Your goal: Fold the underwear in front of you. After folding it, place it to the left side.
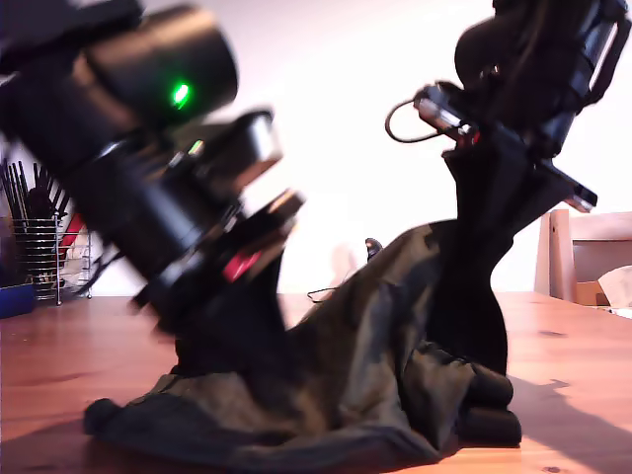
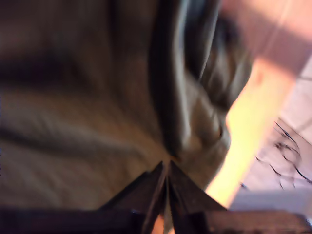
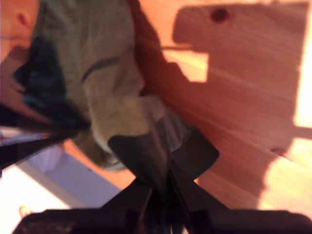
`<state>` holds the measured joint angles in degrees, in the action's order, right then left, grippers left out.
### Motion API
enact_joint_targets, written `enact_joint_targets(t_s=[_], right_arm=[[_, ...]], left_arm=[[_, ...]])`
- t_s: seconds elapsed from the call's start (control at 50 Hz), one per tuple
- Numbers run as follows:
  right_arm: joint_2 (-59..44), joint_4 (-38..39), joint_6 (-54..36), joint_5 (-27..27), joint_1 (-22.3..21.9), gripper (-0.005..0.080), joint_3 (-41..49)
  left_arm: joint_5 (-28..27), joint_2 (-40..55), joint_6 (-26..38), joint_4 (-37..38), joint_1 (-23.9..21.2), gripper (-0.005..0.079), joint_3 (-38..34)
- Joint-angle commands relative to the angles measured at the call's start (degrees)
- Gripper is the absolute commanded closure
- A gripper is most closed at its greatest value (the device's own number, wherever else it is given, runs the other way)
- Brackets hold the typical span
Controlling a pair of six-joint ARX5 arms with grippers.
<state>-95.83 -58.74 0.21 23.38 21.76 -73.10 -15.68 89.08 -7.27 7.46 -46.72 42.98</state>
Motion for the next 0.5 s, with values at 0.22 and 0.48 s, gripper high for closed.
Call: enact_joint_targets(t_s=[0.22, 0.48], right_arm=[[-1.1, -1.2, -1.4, -1.2, -0.2, 0.0763, 0.0], [-1.1, -1.3, -1.0, -1.5, -0.5, 0.0764, -0.2]], left_arm=[[6.3, -1.8, 6.3, -0.5, 0.6, 0.0764, 1.2], [-4.6, -1.4, 9.3, -4.1, 1.7, 0.0764, 1.2]])
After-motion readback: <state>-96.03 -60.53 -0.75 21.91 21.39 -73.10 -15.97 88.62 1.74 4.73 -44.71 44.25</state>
